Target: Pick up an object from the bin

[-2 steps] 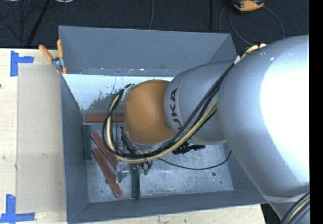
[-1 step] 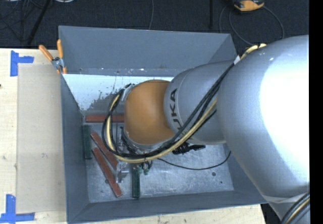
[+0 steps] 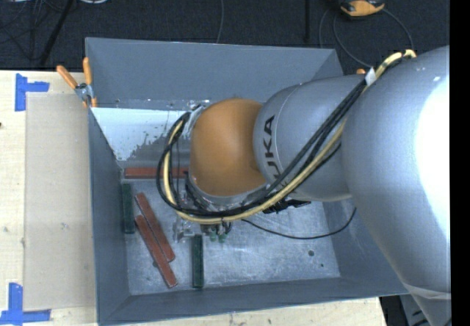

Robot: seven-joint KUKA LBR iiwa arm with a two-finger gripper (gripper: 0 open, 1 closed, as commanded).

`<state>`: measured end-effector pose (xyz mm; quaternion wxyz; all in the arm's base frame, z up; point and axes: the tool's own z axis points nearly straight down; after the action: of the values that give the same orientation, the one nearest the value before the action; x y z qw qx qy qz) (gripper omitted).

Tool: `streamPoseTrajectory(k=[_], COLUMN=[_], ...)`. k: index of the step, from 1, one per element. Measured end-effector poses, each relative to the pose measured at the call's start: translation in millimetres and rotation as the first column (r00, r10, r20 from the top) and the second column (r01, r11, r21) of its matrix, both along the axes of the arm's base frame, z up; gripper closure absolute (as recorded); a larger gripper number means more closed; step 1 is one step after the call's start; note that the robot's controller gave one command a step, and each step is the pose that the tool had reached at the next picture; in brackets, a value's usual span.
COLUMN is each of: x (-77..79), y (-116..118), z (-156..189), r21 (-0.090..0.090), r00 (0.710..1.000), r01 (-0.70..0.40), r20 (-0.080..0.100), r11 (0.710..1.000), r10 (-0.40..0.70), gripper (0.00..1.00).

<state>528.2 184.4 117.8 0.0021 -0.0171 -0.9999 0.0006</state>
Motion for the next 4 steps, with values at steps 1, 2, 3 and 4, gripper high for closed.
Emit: streamPoseTrajectory(k=[1, 2, 3, 4], x=[5.8, 7.6, -19.7, -27.1], y=[-4.5, -6.6, -43.9, -70.7], z=[33.8, 21.9, -12.3, -29.1], r21=[0.001, 0.001, 0.003, -0.001], r00=[1.000, 1.000, 0.996, 0.984], r01=[0.021, 0.030, -0.089, -0.178], r20=[0.002, 0.001, 0.005, -0.005], r11=[1.000, 1.000, 0.996, 0.984], r10=[-0.021, -0.030, 0.089, 0.178], gripper=[0.00, 0.00, 0.00, 0.00])
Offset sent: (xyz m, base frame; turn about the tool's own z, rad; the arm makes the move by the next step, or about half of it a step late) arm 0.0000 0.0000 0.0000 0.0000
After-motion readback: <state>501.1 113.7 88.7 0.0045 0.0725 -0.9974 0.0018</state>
